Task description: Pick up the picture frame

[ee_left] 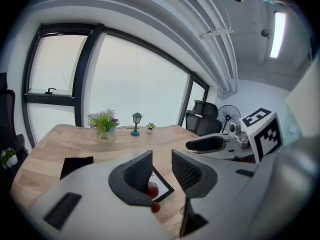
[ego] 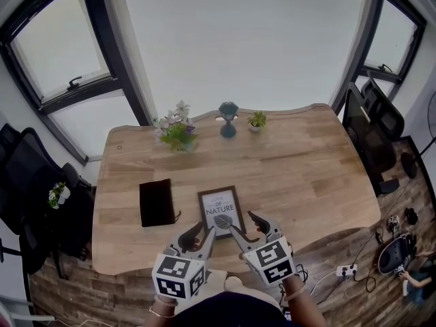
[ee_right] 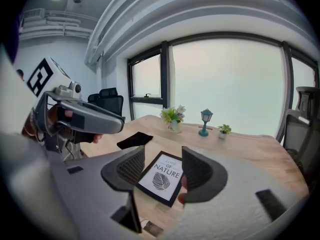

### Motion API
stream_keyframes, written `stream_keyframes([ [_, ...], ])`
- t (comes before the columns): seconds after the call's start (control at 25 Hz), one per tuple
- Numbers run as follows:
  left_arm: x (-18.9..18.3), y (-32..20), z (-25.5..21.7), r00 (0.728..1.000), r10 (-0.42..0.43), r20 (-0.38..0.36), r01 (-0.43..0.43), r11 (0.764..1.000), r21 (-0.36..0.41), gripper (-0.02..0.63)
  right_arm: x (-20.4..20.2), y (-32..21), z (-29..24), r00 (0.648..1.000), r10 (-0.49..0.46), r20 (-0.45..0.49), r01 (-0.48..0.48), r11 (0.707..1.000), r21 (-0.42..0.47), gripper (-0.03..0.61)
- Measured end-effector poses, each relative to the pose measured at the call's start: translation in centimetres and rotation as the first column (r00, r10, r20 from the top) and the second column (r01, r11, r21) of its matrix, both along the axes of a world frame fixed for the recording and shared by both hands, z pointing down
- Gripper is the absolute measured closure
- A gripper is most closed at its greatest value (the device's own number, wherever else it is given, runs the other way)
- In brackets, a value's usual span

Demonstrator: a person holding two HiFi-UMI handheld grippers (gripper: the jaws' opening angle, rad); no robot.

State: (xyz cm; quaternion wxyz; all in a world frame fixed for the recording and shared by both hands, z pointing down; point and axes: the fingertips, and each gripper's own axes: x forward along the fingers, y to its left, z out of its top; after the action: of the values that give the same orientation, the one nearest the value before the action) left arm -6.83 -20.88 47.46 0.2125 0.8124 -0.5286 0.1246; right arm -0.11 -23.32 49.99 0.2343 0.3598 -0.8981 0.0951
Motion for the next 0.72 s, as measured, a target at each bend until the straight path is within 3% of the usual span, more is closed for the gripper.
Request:
stream_keyframes([
  [0.12, -0.3, -0.9, 1.1, 1.0, 0.011, -0.001, -0.011, 1.0, -0.023, 0.491, -0.1, -0.7, 1.8, 1.0, 0.001, -0.029, -0.002, 0.999, -0.037, 0.327],
  [0.72, -3.6, -5.3, 9.9, 0.999, -0.029, -0.03, 0.022, 0.977, -0.214, 0.417, -0.7, -5.3, 9.6, 0.992, 0.03, -0.124, -0.052, 0.983, -0.175, 0.322],
])
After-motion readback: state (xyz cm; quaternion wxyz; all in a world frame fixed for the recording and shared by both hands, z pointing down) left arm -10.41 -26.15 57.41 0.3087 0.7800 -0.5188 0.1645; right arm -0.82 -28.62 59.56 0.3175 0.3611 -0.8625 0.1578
